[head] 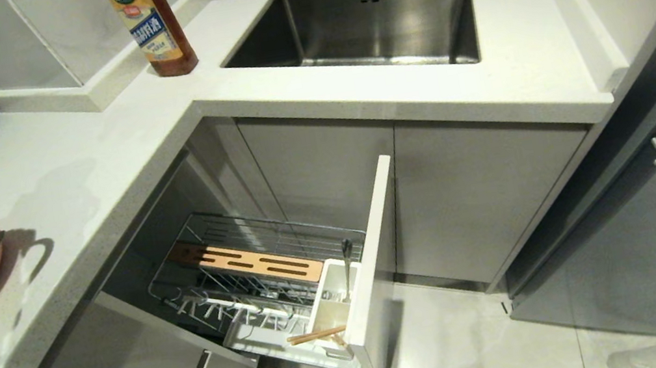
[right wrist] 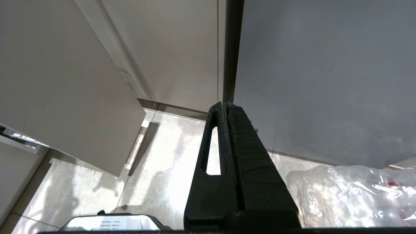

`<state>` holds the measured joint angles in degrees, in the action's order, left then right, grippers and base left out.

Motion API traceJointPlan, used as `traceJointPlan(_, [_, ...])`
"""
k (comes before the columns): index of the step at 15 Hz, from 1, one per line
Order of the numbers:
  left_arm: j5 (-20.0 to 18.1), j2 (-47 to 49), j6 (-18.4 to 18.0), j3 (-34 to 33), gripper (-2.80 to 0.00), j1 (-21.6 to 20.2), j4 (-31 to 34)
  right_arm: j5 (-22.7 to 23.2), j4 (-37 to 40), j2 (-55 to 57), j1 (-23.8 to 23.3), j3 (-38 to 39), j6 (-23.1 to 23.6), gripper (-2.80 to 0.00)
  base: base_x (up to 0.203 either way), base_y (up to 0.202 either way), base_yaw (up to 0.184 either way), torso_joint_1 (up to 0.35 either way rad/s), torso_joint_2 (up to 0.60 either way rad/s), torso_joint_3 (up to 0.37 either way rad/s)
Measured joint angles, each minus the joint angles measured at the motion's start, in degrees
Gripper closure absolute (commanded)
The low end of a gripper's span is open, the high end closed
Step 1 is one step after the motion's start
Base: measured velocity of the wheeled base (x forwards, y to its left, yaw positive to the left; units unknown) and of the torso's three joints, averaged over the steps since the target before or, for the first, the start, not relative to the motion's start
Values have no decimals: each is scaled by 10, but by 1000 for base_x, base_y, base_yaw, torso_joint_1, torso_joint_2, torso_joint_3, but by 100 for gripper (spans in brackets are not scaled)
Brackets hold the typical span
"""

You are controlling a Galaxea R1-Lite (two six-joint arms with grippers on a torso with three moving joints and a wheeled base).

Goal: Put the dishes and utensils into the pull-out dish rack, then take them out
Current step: Take the chopsticks out of the cupboard, then close the cupboard

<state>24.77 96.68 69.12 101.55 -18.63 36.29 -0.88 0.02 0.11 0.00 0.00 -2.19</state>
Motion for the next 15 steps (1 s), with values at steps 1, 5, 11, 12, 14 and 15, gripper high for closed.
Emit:
traceJointPlan(1, [-2,0,0,0,0,0,0,0,0,0,0,0,0,0,0,0,0,0,0,0])
traceJointPlan(5, [-8,0,0,-2,-280,-1,1,0,0,0,0,0,0,0,0,0,0,0,0,0])
traceJointPlan(11, [-8,0,0,-4,-280,-2,0,0,0,0,0,0,0,0,0,0,0,0,0,0])
traceJointPlan(12, [-8,0,0,-3,-280,-2,0,0,0,0,0,0,0,0,0,0,0,0,0,0])
traceJointPlan(14, [-8,-3,-2,1,-280,0,0,0,0,0,0,0,0,0,0,0,0,0,0,0])
traceJointPlan(15, [-8,-4,-5,2,0,0,-1,0,0,0,0,0,0,0,0,0,0,0,0,0])
